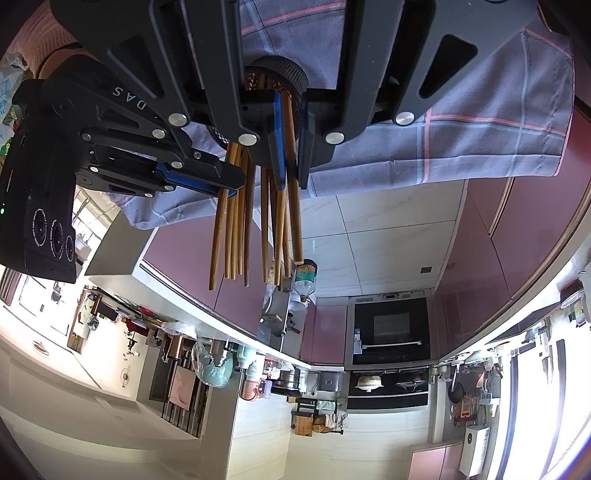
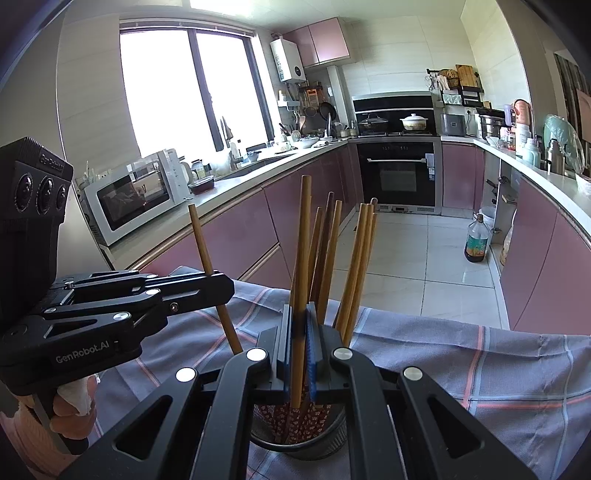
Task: Organize utensils
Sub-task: 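Lower both chopsticks down into the black mesh cup, then open both tools and pull them back from the cup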
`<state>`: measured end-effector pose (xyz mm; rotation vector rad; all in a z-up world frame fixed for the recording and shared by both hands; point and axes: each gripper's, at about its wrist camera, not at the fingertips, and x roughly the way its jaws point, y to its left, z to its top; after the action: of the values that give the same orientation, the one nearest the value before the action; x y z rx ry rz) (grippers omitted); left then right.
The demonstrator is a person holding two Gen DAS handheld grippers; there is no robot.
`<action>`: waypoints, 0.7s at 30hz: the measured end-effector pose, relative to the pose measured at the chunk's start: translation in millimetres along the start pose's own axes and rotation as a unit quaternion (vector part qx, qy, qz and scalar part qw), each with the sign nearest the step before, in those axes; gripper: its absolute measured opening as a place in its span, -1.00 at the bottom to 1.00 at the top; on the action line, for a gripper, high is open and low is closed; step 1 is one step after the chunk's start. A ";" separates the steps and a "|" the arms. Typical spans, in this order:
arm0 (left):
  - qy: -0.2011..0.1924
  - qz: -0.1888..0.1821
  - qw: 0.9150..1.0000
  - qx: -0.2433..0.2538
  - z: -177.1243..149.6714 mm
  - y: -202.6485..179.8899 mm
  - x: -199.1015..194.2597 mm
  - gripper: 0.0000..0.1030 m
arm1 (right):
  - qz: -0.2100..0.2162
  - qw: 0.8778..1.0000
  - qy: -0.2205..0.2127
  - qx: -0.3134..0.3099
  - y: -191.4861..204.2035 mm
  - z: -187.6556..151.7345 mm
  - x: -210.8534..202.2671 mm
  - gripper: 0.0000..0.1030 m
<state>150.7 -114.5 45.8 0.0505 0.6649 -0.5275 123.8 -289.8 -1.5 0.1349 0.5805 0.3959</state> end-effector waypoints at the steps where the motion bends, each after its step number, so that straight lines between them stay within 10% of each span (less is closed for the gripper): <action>1: 0.000 0.002 1.000 0.000 0.1 0.3 1.4 -0.86 | -0.001 1.000 0.000 0.001 0.1 1.0 1.1 -0.89; 21: 0.004 0.020 1.000 -0.010 -8.8 6.8 12.4 -0.64 | -0.004 1.000 0.008 0.006 -0.1 -1.8 4.9 -0.87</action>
<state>157.0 -112.3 30.6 0.0463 0.6758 -0.4821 126.6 -287.9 -5.6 0.1408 0.5988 0.3858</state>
